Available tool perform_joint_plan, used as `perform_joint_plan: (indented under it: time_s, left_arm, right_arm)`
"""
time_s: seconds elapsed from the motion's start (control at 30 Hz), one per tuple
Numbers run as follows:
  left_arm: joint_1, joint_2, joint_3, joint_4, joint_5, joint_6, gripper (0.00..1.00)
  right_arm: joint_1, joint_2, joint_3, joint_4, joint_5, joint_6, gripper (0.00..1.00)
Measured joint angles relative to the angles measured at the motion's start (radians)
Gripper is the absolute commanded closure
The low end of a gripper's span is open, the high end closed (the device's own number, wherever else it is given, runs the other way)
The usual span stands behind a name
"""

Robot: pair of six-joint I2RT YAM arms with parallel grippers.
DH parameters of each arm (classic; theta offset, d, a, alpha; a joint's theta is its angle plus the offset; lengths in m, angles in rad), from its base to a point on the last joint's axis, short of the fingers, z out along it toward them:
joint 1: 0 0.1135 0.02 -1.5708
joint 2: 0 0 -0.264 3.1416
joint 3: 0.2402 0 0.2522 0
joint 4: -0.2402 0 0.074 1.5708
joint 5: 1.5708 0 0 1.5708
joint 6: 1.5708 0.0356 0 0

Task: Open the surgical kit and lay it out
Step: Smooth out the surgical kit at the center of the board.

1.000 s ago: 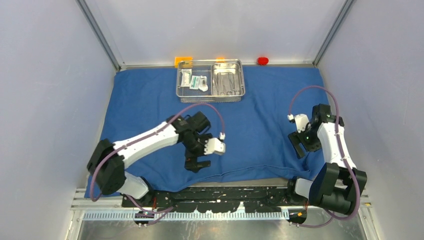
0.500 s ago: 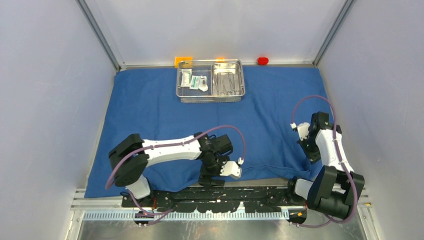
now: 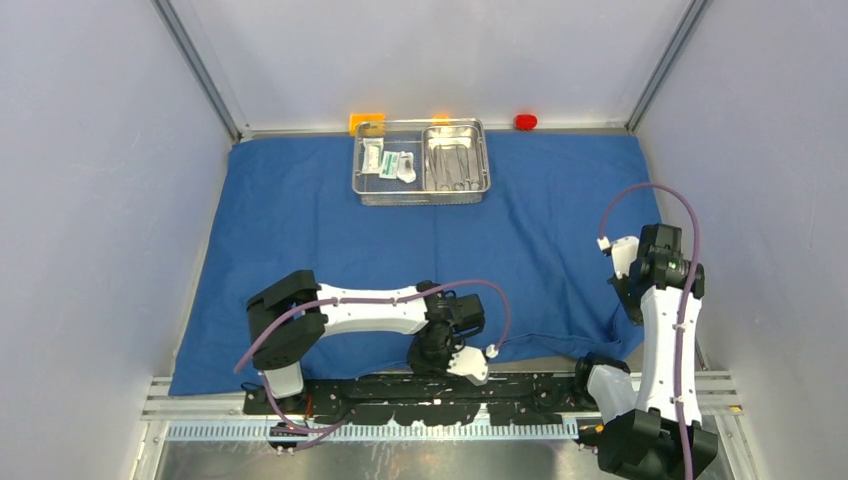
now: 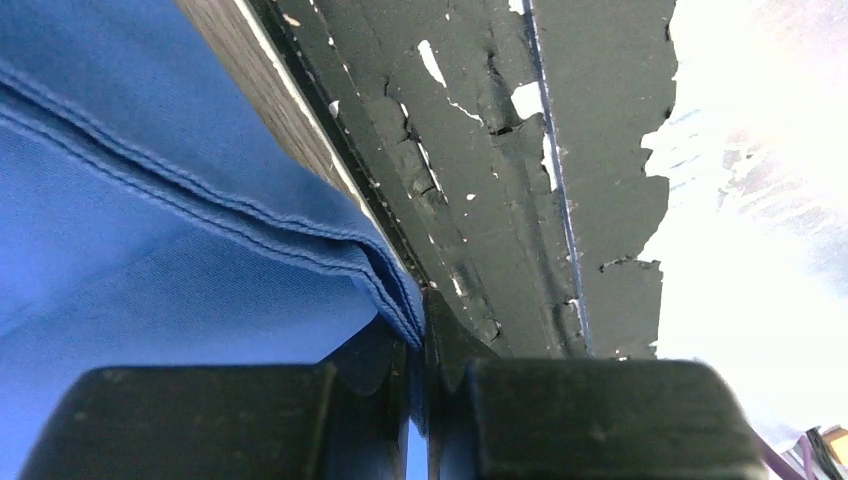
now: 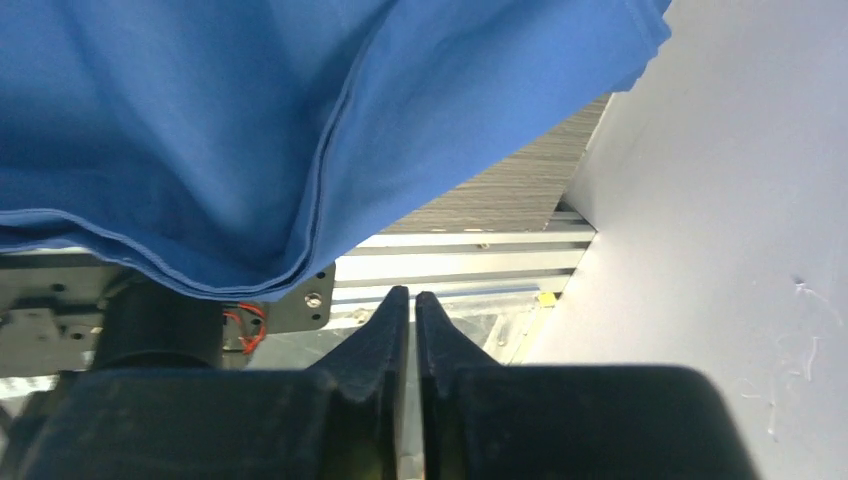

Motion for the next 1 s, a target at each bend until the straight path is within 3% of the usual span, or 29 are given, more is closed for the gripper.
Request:
perform_joint_plan:
  time_s: [0.13,0.37,0.7,1.0]
  left_arm:
    - [-0.022,0.006,0.039,-0.043,-0.029,0.01,0.99]
    - [-0.057,-0.007,0.053,-0.066,-0.082,0.013,0.99]
    - [-0.156,-0.009,0.03,-0.051,-0.22,0.007,0.93]
    - [-0.174,0.002,0.031,-0.034,-0.281,-0.026,0.9]
  right_arm:
    - [0.0,0.023,0.074,-0.028,-0.071,0.042,0.58]
    - [0.0,0.13,0.104,-0.019,-0.227,0.104,0.34]
    - [0.072,0.235,0.112,0.093,-0.298,0.213,0.32]
    - [0.095,0.475,0.112,0.232,-0.226,0.27,0.31]
